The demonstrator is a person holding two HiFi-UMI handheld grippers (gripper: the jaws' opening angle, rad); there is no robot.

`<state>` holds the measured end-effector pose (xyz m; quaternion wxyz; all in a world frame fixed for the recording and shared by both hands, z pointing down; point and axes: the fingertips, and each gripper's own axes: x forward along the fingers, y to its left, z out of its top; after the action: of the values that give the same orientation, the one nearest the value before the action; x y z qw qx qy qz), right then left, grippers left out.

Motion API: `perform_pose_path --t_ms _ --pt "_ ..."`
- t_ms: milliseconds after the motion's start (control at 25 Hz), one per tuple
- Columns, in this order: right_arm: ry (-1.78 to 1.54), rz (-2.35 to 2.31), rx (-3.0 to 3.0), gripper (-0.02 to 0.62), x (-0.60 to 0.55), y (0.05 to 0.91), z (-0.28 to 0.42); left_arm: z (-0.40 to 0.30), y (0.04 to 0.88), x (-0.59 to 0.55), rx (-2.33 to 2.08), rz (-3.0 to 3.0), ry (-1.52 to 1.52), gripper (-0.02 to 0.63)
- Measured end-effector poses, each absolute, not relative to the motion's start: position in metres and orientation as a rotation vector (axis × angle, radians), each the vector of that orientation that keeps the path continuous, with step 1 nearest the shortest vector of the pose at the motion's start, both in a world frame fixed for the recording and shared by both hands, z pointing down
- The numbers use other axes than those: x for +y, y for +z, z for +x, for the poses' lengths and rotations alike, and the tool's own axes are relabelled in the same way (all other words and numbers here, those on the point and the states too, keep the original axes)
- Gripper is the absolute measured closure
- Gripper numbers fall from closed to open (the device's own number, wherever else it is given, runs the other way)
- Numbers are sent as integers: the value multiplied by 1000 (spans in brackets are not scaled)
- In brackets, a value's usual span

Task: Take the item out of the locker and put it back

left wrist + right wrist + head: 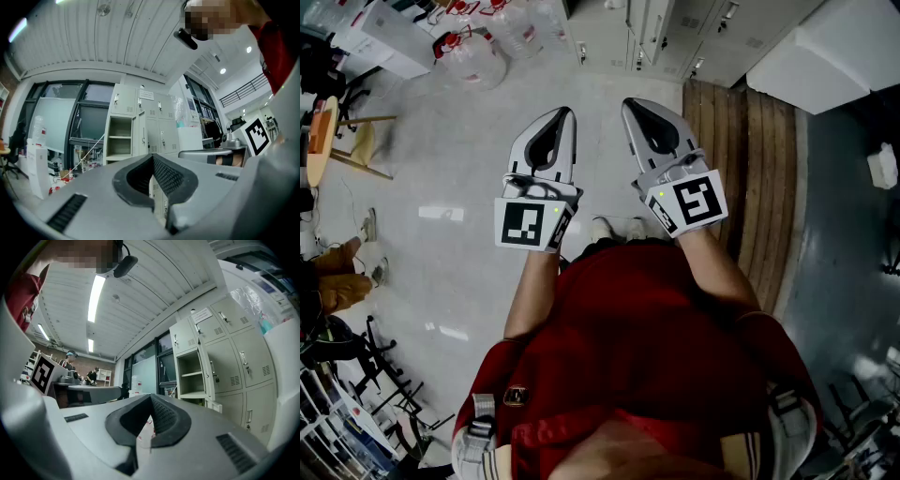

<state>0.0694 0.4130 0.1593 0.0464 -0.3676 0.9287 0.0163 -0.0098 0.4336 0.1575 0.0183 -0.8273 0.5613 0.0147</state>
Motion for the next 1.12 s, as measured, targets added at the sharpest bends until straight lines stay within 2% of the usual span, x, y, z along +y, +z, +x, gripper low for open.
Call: perform_pose_path --t_ms 1000,1120 --pt "70 -1221 2812 598 403 162 2 -72 168 408 1624 -2641 100 595" --pt "82 -1227 2810 598 403 162 -6 -76 167 404 1608 -2642 101 528"
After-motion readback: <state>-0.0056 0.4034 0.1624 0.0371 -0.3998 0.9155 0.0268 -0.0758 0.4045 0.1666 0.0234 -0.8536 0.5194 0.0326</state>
